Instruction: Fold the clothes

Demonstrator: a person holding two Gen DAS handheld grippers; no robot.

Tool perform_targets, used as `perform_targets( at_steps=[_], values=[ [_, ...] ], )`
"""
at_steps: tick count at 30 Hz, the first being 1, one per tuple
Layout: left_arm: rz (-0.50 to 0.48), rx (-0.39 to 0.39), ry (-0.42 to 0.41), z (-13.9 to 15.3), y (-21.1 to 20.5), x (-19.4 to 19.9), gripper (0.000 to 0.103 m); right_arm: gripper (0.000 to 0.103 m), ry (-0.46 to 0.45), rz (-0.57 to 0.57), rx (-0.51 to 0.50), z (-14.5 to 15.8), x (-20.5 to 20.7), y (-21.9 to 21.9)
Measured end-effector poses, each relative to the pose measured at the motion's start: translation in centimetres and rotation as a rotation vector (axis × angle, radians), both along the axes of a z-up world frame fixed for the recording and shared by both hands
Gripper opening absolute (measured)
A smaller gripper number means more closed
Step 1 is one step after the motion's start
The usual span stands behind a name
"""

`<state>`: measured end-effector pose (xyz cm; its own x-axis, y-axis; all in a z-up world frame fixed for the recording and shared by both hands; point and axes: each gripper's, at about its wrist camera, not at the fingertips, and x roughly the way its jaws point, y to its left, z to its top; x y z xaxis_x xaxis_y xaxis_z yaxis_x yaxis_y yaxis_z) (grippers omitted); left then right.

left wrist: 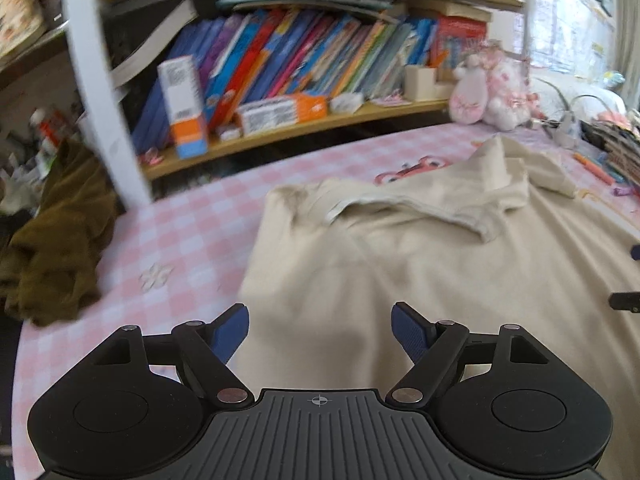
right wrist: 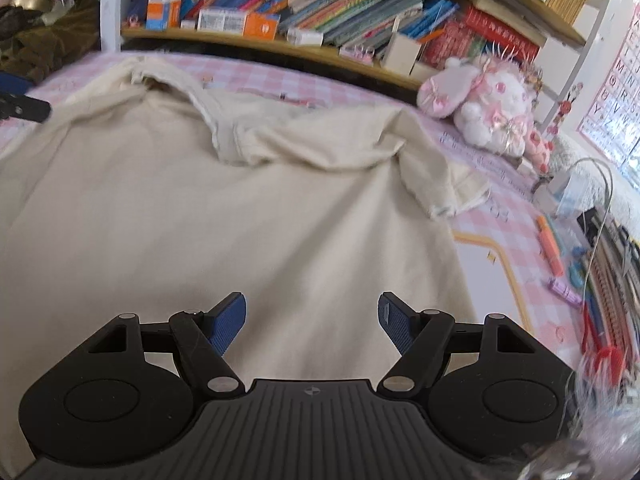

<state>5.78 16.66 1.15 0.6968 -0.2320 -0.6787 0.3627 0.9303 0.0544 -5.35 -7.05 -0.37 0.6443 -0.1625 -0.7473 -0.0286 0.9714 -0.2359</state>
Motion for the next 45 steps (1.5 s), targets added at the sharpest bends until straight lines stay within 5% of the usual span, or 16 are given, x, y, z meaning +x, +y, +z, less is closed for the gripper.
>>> perform_targets(
  at_steps=[5, 9, 12, 15, 21, 22, 24, 29, 34, 39, 41, 45],
  values=[
    [0.069, -0.010, 0.034, -0.1, 2.6, -0.5, 0.080, 0.072, 0.028, -0.043, 0.006, -1.2, -0.7, -0.1],
    [-0.040, -0.019, 0.027, 0.7, 2.8, -2.5, 0.080, 0.072, 0.032, -0.091, 0.028, -1.1, -0.9, -0.2],
    [-0.012, 0.012, 0.057, -0.3, 3.3, -2.3, 0.078, 0.072, 0.034, -0.111, 0.030, -1.2, -0.9, -0.1],
    [0.059, -0.016, 0.151, -1.2, 4.8, -1.5, 0.038, 0.073, 0.049, -0.124, 0.030, -1.1, -0.7, -0.1],
    [0.067, -0.019, 0.232, -2.7, 5.3, -1.5, 0.038, 0.074, 0.079, -0.111, -0.015, -1.0, -0.1, 0.4],
    [0.062, -0.001, 0.223, -2.8, 4.9, -1.5, 0.033, 0.074, 0.081, -0.110, -0.018, -1.0, -0.1, 0.4],
    [0.053, 0.002, 0.205, -2.8, 4.8, -1.7, 0.000, 0.074, 0.082, -0.115, -0.015, -1.0, -0.1, 0.3],
    [0.165, 0.018, 0.090, -0.8, 8.1, 0.4, 0.000, 0.074, 0.079, -0.136, 0.006, -1.1, -0.1, 0.1],
    [0.327, 0.117, -0.017, 1.3, 13.1, 7.1, 0.000, 0.074, 0.078, -0.141, 0.009, -1.1, -0.1, 0.1],
    [0.291, 0.218, 0.044, -1.3, 12.8, 10.3, 0.001, 0.074, 0.077, -0.141, 0.012, -1.1, -0.1, -0.1],
    [0.277, 0.279, 0.079, -2.7, 11.9, 10.4, 0.011, 0.074, 0.077, -0.141, 0.014, -1.1, 0.0, -0.1],
    [0.290, 0.327, 0.024, -2.4, 10.7, 8.8, 0.012, 0.078, 0.084, -0.080, -0.021, -1.1, 0.3, -0.2]
  ],
)
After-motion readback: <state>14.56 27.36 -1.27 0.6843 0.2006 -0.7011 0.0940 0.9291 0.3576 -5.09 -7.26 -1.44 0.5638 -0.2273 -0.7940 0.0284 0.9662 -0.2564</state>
